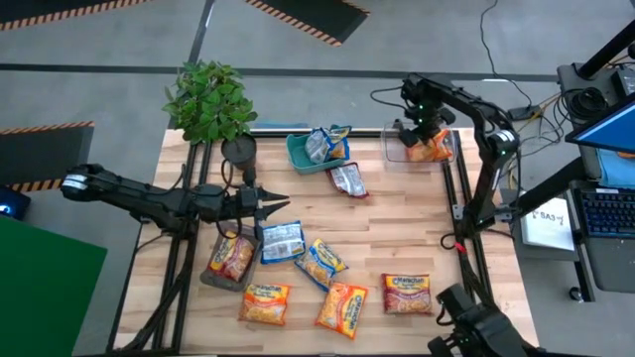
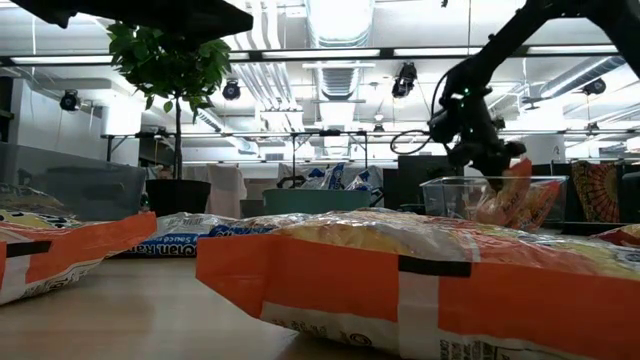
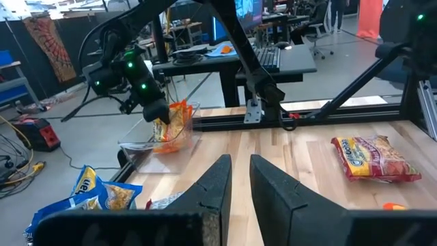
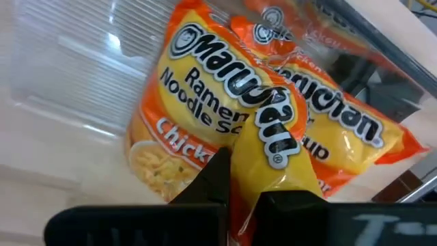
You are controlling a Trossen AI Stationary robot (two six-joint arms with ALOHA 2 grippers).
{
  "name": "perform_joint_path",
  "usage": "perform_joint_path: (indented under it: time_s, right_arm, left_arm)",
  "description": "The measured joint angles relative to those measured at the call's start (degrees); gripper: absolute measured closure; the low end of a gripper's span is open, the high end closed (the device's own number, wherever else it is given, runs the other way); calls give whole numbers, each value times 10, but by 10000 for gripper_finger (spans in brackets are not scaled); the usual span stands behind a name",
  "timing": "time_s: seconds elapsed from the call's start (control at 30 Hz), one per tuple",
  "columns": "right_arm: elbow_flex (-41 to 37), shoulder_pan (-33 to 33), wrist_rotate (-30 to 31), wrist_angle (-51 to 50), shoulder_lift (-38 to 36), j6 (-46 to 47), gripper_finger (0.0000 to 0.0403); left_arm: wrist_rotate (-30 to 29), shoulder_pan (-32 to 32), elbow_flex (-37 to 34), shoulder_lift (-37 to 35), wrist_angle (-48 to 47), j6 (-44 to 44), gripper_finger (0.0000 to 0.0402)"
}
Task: Sort Maruchan noodles
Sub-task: Put the top orange noodle pack into the transparent bin, then put the top blue noodle pack into the green bin
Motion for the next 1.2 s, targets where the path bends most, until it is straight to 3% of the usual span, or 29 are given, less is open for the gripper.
perform_joint_path:
  time_s: [0.2, 0.43, 0.67, 0.97, 1.2]
  right_arm:
    - [0, 0, 14, 17, 3, 3, 378]
    - [3, 0, 22, 17, 0, 15, 323]
    - [3, 0, 99, 13, -13, 20, 265]
    - [13, 9, 92, 13, -92, 47, 248]
    - [-4, 61, 24, 33, -207, 82, 248]
  left_arm:
    - [0, 0, 0, 0, -2, 2, 364]
    - [0, 0, 0, 0, -3, 2, 364]
    - [0, 0, 0, 0, -3, 2, 364]
    - [-29, 0, 0, 0, -5, -4, 364]
    - [-29, 0, 0, 0, -5, -31, 364]
